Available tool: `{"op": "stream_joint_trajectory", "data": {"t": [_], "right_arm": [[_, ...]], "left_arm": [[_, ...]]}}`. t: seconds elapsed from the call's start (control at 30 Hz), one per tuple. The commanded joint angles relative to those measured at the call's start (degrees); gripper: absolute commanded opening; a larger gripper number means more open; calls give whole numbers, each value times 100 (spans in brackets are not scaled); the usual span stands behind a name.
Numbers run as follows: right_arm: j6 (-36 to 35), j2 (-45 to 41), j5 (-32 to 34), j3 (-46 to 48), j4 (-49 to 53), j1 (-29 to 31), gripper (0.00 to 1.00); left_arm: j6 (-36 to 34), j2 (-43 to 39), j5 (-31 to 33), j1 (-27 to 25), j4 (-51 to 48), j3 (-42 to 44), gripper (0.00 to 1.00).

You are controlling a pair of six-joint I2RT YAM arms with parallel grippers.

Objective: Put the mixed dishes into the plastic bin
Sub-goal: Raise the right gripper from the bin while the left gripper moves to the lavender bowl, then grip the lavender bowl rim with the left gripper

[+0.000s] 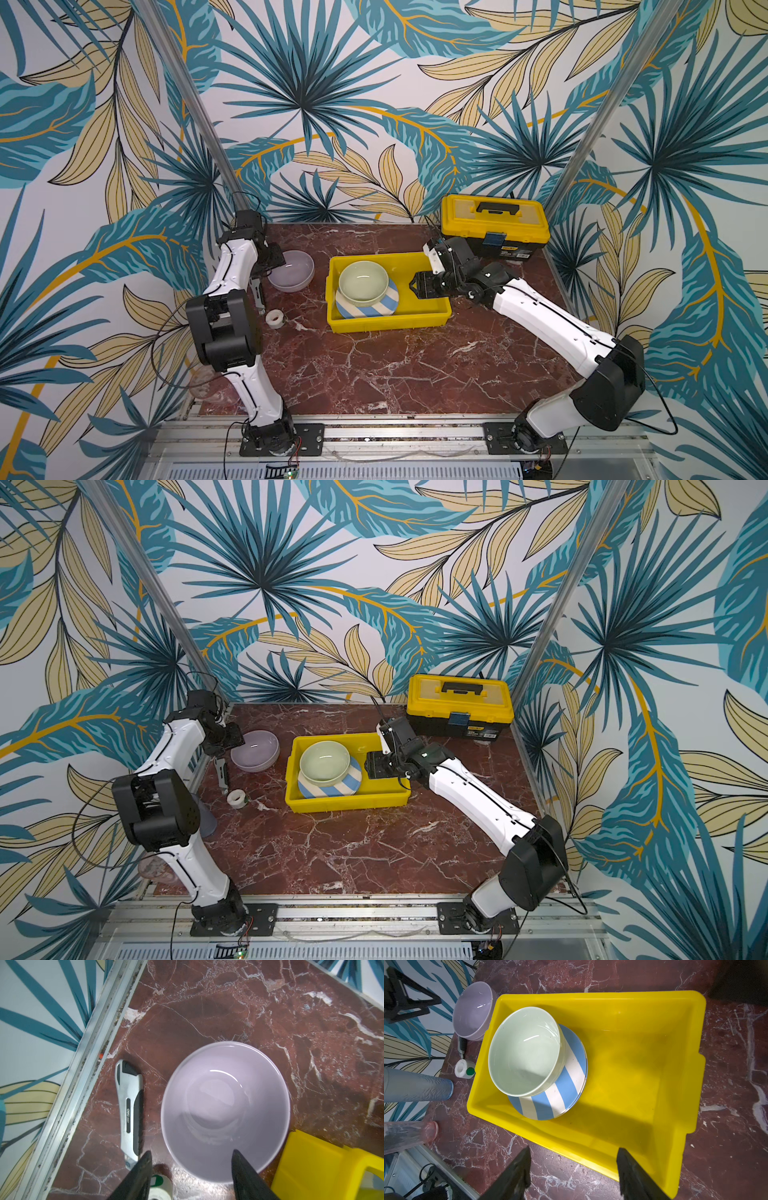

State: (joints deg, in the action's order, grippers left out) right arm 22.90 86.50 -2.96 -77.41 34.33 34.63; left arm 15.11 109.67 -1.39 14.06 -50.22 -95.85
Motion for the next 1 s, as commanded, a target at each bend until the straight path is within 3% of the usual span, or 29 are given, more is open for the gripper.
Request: {"op": "stream_joint_trajectory", "data": {"t": [0.0, 0.3, 0.97], "right_arm": [[130, -205, -134, 232, -291, -9, 67], [268, -446, -322, 411, -392, -9, 68], [435, -625, -392, 723, -615, -4, 68]], "left_arm": [[-127, 280, 200, 138, -250, -387, 59], [-250, 978, 126, 238, -410, -927, 54], [-446, 1594, -145, 289, -529, -982, 40]]}}
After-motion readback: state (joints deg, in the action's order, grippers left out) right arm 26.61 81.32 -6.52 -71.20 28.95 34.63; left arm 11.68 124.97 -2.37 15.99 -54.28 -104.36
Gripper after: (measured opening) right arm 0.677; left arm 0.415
